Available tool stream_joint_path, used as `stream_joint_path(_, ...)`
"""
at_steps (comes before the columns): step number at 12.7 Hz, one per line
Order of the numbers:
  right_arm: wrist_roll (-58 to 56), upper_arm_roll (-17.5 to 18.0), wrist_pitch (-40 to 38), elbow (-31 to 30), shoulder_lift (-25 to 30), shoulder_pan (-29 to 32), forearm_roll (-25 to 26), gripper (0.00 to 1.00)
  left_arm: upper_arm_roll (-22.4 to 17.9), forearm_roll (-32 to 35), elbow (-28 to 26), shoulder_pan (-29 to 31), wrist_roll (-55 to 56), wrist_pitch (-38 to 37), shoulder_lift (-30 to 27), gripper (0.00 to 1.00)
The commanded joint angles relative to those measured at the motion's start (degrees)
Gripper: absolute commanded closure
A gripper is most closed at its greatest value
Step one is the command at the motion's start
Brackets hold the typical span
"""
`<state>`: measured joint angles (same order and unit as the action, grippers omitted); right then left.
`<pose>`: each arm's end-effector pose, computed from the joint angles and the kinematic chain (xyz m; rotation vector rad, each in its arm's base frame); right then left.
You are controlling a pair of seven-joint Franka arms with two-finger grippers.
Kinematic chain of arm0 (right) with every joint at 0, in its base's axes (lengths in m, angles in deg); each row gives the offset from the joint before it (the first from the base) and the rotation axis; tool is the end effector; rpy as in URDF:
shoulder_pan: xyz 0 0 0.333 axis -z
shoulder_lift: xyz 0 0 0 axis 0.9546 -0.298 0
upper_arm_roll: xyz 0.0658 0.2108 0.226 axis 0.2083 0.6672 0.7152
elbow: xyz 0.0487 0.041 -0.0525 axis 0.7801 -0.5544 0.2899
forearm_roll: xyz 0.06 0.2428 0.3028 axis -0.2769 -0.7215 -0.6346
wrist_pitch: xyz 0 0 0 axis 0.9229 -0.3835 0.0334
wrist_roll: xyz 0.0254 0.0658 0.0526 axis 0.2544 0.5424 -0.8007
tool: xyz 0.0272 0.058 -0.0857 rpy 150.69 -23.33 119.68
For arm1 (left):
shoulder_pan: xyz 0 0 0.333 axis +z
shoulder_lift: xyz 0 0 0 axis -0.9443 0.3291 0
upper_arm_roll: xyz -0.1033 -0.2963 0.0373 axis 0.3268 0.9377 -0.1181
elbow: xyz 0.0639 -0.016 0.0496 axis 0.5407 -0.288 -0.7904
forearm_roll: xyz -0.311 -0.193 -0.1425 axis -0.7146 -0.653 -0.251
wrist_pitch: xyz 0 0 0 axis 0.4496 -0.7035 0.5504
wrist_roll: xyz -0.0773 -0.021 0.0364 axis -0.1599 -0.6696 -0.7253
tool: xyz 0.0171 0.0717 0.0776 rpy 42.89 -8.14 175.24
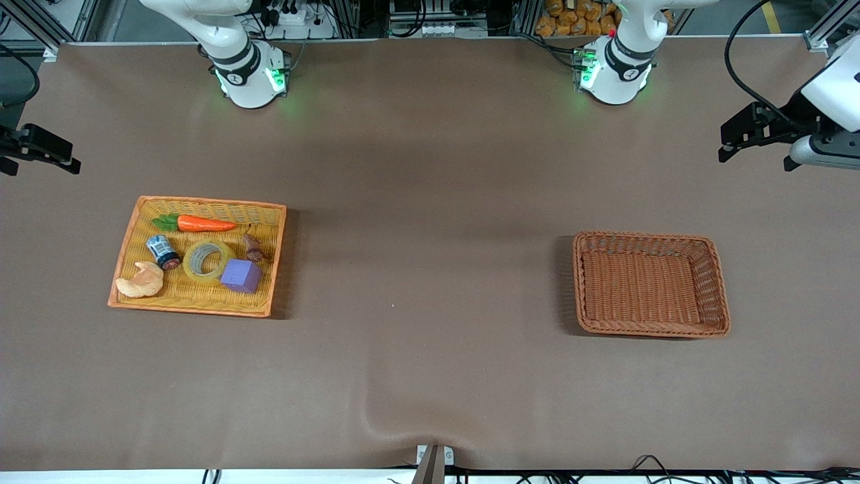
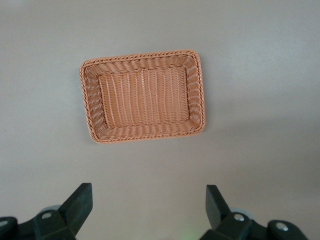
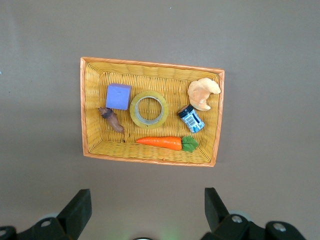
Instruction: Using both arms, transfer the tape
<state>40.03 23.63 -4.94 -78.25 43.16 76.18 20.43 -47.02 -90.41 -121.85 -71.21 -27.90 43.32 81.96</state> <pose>0.5456 -0.0436 0.6420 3.1301 0.0250 -0.1067 0.5376 -0.0607 0.6586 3.1157 -0.2475 0.0221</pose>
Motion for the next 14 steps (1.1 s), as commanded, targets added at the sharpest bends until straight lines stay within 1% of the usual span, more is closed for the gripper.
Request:
stream_joint_path(1, 1.6, 0.2, -0.3, 0.2, 0.2, -0.3, -0.4, 0.0, 0.0, 1.1, -0.9, 0.2, -0.9, -0.2, -1.1, 0.0)
stream_joint_path(7, 6.9, 0.2, -0.8, 0.0, 0.2, -3.3, -0.3, 0.0, 0.0, 2.0, -1.0, 0.2, -1.5, 0.1, -1.0, 0.0)
stream_joint_path(12, 4.1, -0.2, -0.7, 0.2, 0.1, -2.7, -0.1, 0.0, 0.0, 1.9, -1.0, 0.3, -4.4, 0.6, -0.5, 0.0)
stream_joint_path(14, 3.1, -0.2, -0.7, 0.2, 0.0, -2.5, -0.1, 0.0, 0.2, 1.7, -1.7, 0.2, -3.3, 3.1, 0.5, 0.0)
